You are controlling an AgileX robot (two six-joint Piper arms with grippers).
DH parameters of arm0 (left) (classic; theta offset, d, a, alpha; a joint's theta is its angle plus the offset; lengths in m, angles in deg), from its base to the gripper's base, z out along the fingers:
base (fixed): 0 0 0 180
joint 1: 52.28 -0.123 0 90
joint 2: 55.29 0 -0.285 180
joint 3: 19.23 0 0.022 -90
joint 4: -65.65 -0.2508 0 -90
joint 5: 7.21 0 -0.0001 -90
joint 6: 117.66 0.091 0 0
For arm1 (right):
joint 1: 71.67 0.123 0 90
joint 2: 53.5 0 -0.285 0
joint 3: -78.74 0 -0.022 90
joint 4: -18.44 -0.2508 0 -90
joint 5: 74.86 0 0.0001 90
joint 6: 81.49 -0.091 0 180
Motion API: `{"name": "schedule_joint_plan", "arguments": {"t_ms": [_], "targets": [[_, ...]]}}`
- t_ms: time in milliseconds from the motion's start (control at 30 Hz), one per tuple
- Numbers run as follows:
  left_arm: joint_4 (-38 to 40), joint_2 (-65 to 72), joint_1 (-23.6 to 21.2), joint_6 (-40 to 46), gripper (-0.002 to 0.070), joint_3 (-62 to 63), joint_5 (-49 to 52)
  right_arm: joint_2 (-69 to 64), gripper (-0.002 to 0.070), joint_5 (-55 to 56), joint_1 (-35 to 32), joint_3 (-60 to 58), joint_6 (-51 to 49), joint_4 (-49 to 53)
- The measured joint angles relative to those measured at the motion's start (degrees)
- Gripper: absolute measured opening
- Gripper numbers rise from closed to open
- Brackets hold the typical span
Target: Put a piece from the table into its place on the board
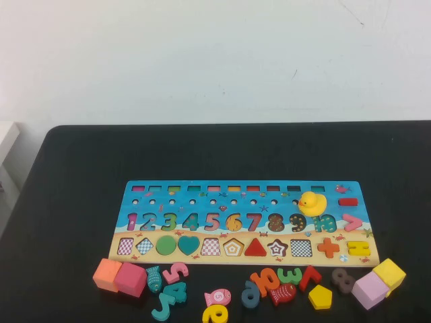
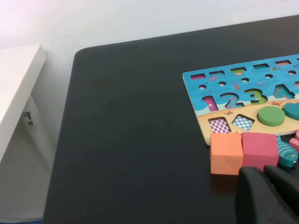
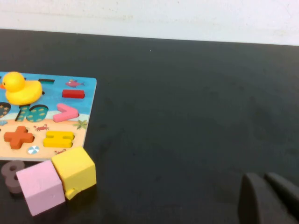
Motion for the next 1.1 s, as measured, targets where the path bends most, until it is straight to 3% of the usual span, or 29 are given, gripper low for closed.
{"name": "schedule_joint_plan", "arguments": {"t_ms": [1100], "targets": [[0.0, 0.0, 0.0, 0.0, -0.0003, 0.0, 0.0, 0.0, 0.0019, 0.0, 0.0, 0.0, 0.0, -2.3]]}}
